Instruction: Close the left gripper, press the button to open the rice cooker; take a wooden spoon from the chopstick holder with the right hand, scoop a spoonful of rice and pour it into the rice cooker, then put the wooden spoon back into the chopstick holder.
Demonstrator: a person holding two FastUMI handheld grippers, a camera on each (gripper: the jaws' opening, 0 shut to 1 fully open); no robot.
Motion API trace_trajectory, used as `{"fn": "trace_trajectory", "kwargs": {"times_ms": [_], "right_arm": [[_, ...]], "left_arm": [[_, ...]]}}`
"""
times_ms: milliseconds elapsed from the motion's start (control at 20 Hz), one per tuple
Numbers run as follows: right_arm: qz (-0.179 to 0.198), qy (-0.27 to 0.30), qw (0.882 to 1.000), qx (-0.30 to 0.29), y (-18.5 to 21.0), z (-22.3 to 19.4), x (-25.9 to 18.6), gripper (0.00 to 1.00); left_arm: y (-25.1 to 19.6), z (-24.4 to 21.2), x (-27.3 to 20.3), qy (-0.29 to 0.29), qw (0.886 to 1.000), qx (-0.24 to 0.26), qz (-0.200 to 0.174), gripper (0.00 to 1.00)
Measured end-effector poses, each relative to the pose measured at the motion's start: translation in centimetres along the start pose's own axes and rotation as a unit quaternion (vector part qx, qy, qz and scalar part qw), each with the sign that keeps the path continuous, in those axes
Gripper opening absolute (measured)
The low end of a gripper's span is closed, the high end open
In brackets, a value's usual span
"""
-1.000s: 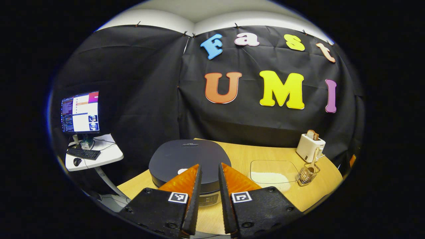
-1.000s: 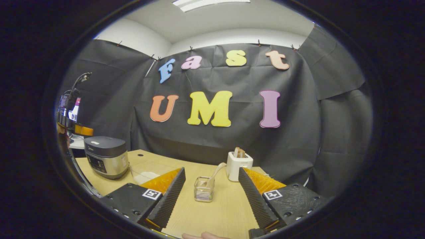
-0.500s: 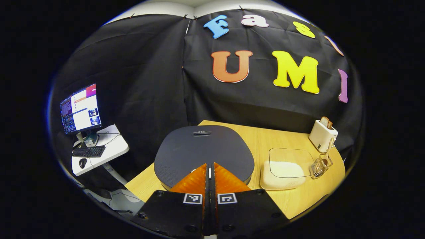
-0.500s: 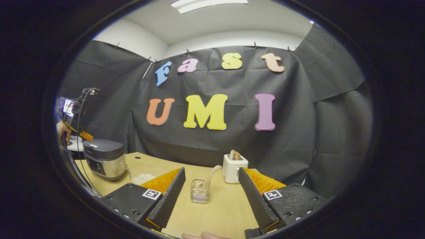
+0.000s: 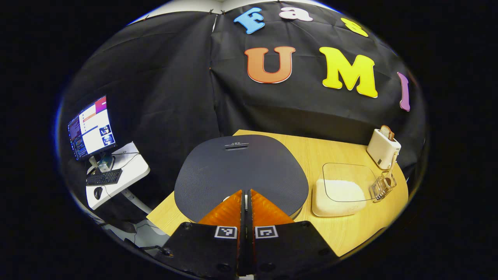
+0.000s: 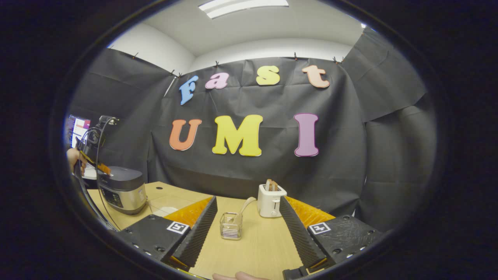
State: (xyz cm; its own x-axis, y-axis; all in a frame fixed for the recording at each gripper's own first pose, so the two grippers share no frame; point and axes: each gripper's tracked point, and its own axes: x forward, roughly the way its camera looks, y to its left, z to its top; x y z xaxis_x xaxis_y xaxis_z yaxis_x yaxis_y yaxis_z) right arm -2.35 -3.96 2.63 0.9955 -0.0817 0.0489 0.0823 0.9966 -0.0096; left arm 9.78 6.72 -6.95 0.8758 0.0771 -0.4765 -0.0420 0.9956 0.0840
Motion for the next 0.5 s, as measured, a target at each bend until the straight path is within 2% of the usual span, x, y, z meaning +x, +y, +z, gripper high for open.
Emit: {"fn": "trace_trajectory", "kwargs": {"times_ms": [100,250,400,500], "right_arm": [[-0.002,0.001,1.000,0.002,-0.17,-0.01,-0.14,0.95],[-0.001,-0.002,1.000,0.004,0.01,0.25,-0.33,0.96],[0.007,-0.003,1.000,0.002,0.58,0.31,-0.52,0.95],[0.009,-0.007,1.000,-0.002,0.75,0.51,-0.80,0.95]], "left_arm": [[-0.12,-0.20,0.01,0.008,1.000,-0.008,-0.001,0.03],[-0.22,-0.79,-0.10,0.028,1.000,0.007,-0.004,0.03],[-0.03,-0.57,0.13,0.024,0.999,0.035,0.005,0.03],[0.17,-0.47,0.05,0.033,0.999,0.033,0.009,0.03]]}}
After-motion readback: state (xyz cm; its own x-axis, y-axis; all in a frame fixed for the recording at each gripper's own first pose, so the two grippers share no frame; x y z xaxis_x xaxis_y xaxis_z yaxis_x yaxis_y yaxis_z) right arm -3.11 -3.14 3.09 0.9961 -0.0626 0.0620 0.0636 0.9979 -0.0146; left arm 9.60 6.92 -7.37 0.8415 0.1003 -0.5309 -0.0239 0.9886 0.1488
